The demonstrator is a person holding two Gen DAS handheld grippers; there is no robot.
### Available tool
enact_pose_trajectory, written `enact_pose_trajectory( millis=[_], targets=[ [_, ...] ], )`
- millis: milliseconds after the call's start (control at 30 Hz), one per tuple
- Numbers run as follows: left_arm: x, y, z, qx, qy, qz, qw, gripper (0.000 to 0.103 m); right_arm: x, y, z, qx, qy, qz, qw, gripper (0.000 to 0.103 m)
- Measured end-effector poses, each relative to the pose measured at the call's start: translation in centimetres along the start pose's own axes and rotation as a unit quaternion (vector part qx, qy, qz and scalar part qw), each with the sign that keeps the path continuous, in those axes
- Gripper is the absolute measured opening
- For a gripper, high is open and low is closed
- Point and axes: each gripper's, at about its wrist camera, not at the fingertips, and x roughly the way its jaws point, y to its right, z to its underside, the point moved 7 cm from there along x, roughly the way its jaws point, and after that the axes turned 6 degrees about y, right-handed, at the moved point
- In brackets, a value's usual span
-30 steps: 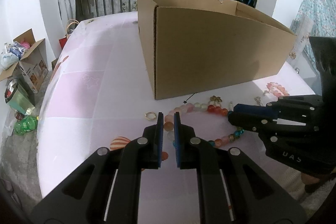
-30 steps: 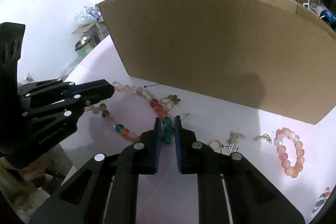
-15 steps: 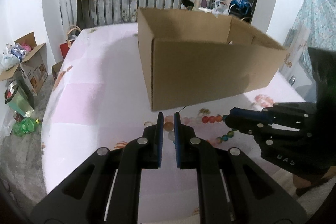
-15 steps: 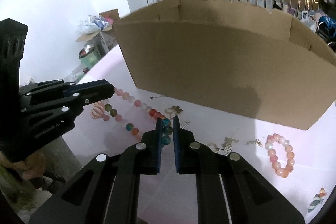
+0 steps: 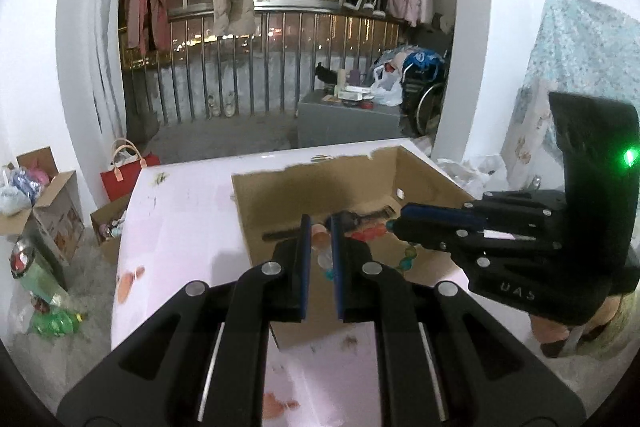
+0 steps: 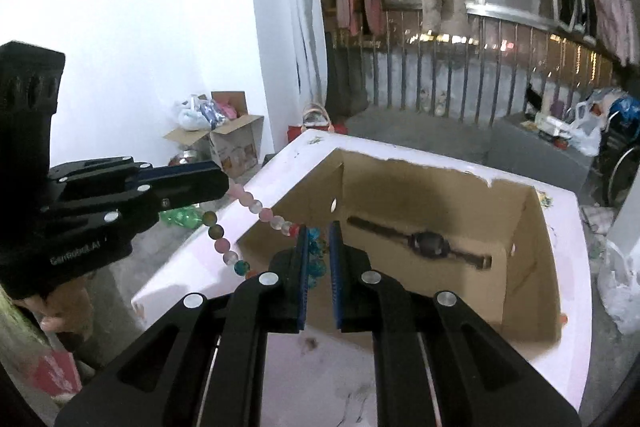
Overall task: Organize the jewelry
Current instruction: 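Lift the bracelet into the box and open both grippers, then withdraw both grippers from the box toward the small jewellery pieces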
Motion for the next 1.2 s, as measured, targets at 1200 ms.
enact_pose_trajectory(
  millis=[1200],
  targets=[
    [3.7,-4.9,-1.1,-0.015,-0.068,-0.05,0.9963,0.031,4.4,8.3,-0.3,0.126,-0.124,-0.024,0.984,0.032]
  ],
)
